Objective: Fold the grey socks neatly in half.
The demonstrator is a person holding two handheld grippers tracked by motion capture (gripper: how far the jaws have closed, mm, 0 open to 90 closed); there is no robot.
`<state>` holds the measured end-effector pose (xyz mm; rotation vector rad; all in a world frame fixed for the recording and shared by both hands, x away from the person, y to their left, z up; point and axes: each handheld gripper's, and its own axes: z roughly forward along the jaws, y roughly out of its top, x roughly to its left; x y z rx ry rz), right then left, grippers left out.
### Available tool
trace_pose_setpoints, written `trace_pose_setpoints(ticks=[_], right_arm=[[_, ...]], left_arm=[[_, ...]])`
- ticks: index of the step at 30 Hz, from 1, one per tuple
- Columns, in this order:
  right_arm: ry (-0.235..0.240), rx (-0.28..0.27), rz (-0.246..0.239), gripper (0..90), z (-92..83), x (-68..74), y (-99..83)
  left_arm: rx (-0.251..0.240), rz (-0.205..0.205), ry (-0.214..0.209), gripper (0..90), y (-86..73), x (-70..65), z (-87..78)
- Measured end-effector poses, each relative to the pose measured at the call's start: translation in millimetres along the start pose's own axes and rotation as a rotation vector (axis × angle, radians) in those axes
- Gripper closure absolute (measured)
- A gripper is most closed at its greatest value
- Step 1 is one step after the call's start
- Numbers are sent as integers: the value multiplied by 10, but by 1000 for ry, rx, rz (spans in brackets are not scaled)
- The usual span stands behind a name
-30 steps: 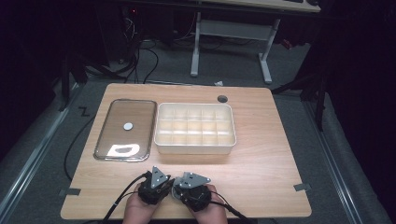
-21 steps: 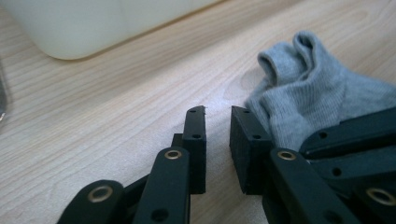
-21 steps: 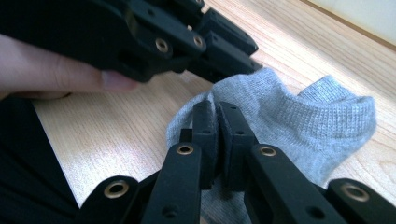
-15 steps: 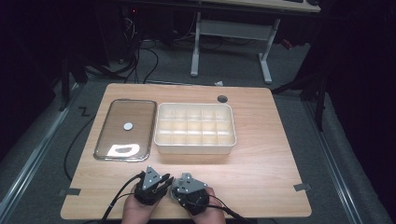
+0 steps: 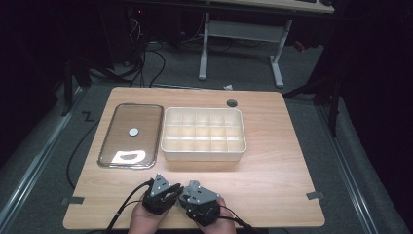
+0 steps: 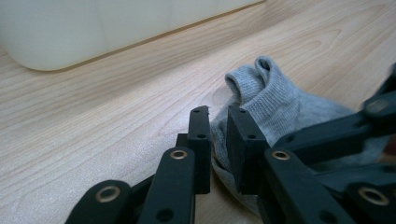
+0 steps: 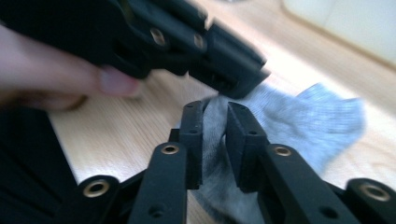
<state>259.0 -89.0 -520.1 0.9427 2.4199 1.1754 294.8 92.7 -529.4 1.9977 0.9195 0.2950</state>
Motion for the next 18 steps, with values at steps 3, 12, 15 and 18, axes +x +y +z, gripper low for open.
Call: trace_pose_setpoints(ticks=[3,12,15,18], right_arm=[[-27,-76,30,760,-246,-73,48],[-54,-8,61,786,-225,-204,-94],[-54,25,63,794,-156,-198,-144],[-56,25,67,801,-132,-198,-168]], left_arm=[[-1,1,0,799,1,2,0],[-3,13,11,795,0,-4,3],[-3,17,18,795,1,-10,-2],[-16,21,26,790,17,-22,-34]])
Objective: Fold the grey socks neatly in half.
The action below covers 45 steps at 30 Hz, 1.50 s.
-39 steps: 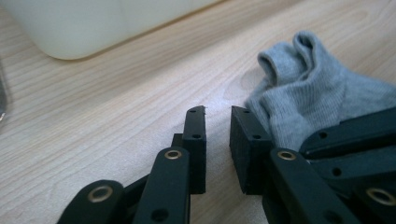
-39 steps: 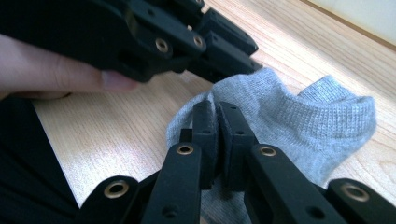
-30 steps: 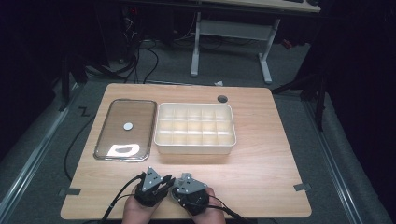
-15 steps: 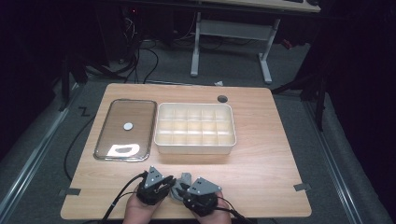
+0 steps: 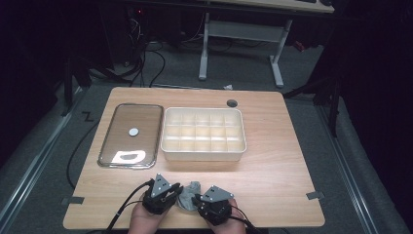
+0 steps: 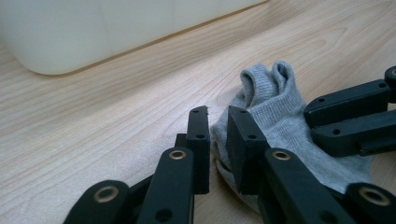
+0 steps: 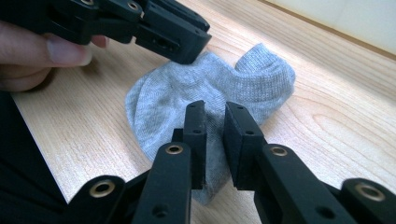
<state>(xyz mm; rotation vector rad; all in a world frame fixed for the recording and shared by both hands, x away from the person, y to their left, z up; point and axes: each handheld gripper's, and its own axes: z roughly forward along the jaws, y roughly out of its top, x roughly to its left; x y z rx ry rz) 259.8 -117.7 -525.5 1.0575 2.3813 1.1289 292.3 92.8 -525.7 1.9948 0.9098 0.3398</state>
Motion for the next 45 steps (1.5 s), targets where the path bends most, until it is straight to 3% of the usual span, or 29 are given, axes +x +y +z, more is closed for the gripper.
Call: trace_pose_setpoints(ticks=[2,6,7,11,14,15,23,32,34,37,39,42,45], right_arm=[[-2,5,3,804,8,0,4],[1,-4,12,808,21,-6,-5],[1,-4,11,808,22,-10,-6],[2,-7,17,810,19,-18,-12],[-4,-7,21,815,16,-31,-16],[1,-5,29,818,18,-46,-14],[-11,-1,16,825,57,-68,23],[-41,18,21,822,158,-195,148],[-41,30,17,759,116,-179,178],[-48,-1,37,739,37,-167,186],[-51,-20,82,670,-26,-173,179],[-38,12,117,607,39,-195,146],[-38,25,145,599,72,-204,115]], left_arm=[[-30,0,-11,786,38,-42,-64],[-53,44,-45,773,79,-225,-117],[-27,51,-54,773,48,-281,-71],[17,54,-62,776,-26,-303,-14],[44,87,-44,781,-83,-333,-13],[45,119,-25,785,-104,-336,-32],[36,151,20,798,-85,-234,20],[34,122,5,796,4,-98,130],[30,125,12,794,-2,-106,130],[29,122,10,793,-2,-102,131],[30,121,8,790,-1,-100,131],[30,120,5,787,-2,-98,130],[28,120,7,785,-5,-100,128]])
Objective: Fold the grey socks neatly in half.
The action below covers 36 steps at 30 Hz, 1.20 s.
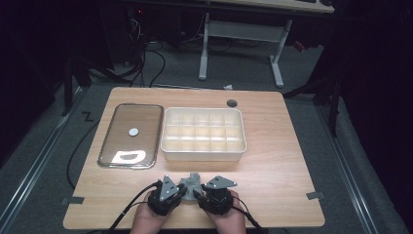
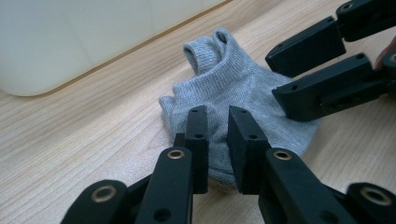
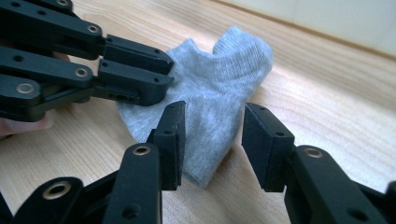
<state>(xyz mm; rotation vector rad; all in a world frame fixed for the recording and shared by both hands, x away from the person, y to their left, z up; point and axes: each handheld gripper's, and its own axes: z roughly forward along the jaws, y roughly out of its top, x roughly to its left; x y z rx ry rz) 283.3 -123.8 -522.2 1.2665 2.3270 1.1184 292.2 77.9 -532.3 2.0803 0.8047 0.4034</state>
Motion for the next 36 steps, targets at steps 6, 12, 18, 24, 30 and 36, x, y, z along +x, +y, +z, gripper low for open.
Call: trace_pose_setpoints(ticks=[6,12,18,24,30,36], right_arm=[[21,13,28,608,47,-14,-55],[31,5,19,659,59,-5,-66],[45,6,25,695,55,-2,-72],[65,5,38,750,53,-8,-79],[50,-19,3,791,-29,63,-33],[39,-35,-75,770,-85,208,40]], left_arm=[[-2,-13,-4,778,3,-2,-2],[-27,-44,-37,739,77,-77,-35],[14,-30,-6,767,25,-78,3],[5,-9,23,780,2,-99,6],[7,-11,25,784,4,-98,9],[10,-19,16,792,5,-81,10]])
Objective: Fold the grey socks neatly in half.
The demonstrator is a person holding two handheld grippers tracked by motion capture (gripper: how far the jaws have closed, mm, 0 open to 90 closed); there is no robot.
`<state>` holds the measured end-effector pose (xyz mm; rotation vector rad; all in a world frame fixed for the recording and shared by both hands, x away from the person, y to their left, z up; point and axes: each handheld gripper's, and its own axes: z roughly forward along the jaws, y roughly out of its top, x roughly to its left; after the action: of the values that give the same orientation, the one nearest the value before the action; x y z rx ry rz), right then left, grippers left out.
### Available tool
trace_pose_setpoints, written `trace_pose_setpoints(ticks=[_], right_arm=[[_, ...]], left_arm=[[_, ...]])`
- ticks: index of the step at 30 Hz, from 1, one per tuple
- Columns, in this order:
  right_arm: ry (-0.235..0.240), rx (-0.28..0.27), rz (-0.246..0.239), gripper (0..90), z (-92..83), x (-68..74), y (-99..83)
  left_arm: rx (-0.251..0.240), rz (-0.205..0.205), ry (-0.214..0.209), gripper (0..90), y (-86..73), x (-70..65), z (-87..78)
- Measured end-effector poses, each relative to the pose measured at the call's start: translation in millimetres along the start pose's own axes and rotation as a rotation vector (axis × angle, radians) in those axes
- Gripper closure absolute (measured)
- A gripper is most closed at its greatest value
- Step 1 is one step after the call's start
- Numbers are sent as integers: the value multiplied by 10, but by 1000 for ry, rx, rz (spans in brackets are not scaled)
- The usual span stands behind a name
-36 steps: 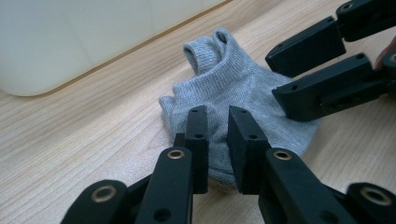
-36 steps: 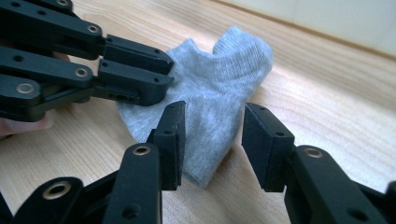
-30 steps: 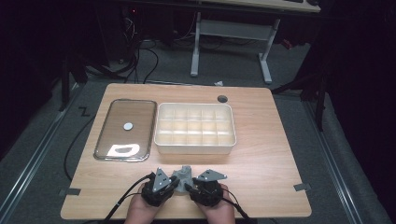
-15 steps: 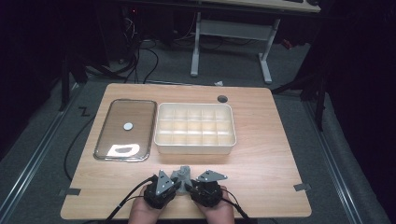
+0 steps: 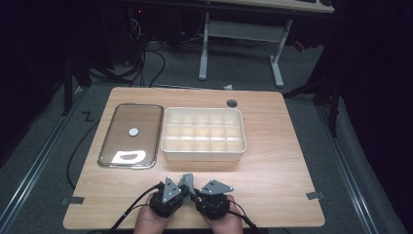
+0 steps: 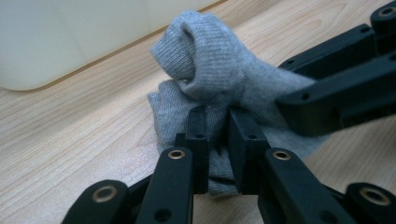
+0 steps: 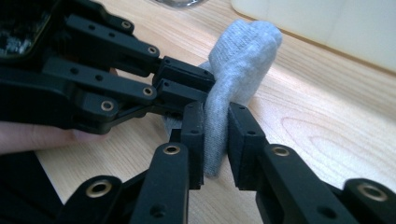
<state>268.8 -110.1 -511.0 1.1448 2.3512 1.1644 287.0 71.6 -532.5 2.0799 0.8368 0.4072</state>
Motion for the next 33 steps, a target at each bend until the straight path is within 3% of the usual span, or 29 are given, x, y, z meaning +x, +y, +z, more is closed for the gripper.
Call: trace_pose_setpoints(ticks=[4,5,7,10,11,12,15,21,24,26,27,33], right_arm=[[5,-44,33,692,-94,-95,-12],[-11,-54,43,685,-126,-130,-17],[-96,-45,62,679,-163,-261,-38],[-131,-14,94,732,-116,-351,-58],[-131,-14,94,732,-116,-351,-58],[-121,16,83,832,-39,-347,-70],[-105,35,74,900,49,-315,-78],[-60,58,78,900,192,-253,-54],[-36,40,74,900,192,-204,-7],[-32,35,67,900,180,-171,26],[-49,28,28,900,165,-108,89],[-48,13,13,900,143,-84,92]], left_arm=[[-1,0,0,791,1,-1,3],[-1,-1,-1,791,1,0,3],[2,-2,-4,791,3,3,2],[2,-3,-4,791,3,4,1],[2,-3,-4,791,3,4,1],[0,-3,-4,791,2,4,2],[0,-3,-5,791,2,5,2],[-2,-5,0,792,0,5,1],[0,-2,2,792,1,2,1],[-1,-3,7,793,1,0,0],[-1,-5,13,794,-1,1,-2],[-1,-1,13,794,-1,-1,-3]])
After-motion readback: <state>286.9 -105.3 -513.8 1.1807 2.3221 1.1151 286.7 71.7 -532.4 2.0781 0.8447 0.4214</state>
